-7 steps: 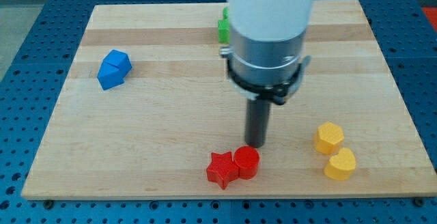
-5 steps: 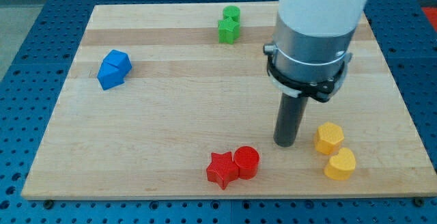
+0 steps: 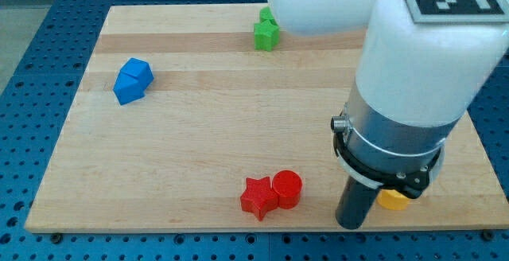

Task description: Push the yellow hexagon to center right

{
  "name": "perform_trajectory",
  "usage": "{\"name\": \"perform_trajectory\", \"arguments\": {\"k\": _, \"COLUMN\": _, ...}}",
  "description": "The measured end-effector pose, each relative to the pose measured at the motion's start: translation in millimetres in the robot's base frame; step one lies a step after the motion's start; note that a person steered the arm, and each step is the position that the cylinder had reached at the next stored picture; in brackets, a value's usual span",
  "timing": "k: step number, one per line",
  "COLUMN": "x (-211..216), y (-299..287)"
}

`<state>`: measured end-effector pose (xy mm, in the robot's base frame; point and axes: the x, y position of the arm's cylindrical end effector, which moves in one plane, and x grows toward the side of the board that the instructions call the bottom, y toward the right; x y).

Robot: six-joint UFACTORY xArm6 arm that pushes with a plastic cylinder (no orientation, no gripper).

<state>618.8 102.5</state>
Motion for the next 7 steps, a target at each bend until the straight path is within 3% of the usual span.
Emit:
{"name": "perform_trajectory", "arguments": {"k": 1, "x": -0.6, "y": 37.4}}
{"name": "perform_trajectory", "arguments": {"k": 2, "x": -0.6, "y": 37.7}}
{"name": "perform_trajectory", "arguments": {"k": 3, "x": -26.4, "y": 39.0}}
{"name": "perform_trajectory", "arguments": {"k": 5, "x": -180.4, "y": 39.0}}
{"name": "perform_trajectory", "arguments": {"k": 6, "x": -216.7, "y": 39.0}}
{"name": "perform_trajectory", "arguments": {"k": 7, "x": -215.1, "y": 39.0}}
